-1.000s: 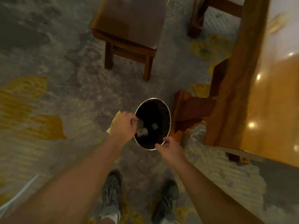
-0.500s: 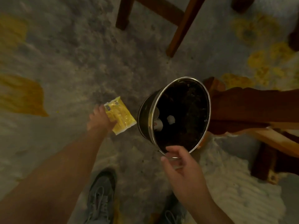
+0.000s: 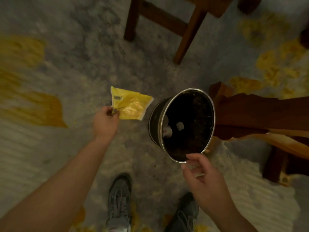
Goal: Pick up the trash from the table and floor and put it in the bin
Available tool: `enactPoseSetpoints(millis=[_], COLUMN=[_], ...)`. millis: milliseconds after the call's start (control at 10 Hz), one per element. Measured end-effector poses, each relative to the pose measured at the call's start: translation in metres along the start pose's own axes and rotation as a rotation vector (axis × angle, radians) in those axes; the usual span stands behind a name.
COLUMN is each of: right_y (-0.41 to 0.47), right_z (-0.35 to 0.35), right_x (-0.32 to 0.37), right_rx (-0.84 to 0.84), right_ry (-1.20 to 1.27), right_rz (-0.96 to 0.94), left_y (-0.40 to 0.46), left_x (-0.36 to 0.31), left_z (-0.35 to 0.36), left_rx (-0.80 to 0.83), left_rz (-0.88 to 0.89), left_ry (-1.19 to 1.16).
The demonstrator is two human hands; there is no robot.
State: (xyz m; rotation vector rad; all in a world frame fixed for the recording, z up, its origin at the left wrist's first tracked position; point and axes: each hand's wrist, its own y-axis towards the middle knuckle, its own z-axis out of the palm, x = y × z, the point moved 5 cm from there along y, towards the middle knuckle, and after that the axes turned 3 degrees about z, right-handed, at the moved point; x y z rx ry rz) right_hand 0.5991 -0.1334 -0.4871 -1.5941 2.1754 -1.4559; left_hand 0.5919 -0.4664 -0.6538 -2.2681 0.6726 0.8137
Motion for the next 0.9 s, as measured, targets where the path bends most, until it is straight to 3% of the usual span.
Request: enactPoseSetpoints(millis=[100,200,300,500,700,900], right_y=[-0.020,-0.035,-0.048,-0.076,-0.156,-0.249], right_z=[-0.016,-0.032,-0.047,-0.079,-0.135,-0.212], right_x=[0.023,0.042,0.050,0.045,0.081,0.197], right_rx=[0.009,0.017,-0.009,-0.023,0.001,0.084], right_ry=[-0.001,0.028,0.046,-0.030,-0.207,-0.382], right_rz=[0.016,0.040,0.050,0.058,-0.029,-0.222], left_y=[-0.029,-0.060,-0.090,-0.126,-0.167,-0.200], left_x=[-0.074,-0.140,-0.177,-0.189,-0.258,-0.383], left_z=[-0.034,-0.037,-0.012,0.039,-0.034,-0.182], left_rx=[-0.013,0.081,0.206,0.512,0.632,0.523], left_rz=[0.106,0.195,0.231,0.154,0.407,0.648], left_ry=[-0.209,-0.287,-0.185,0.284,0.409,0.343])
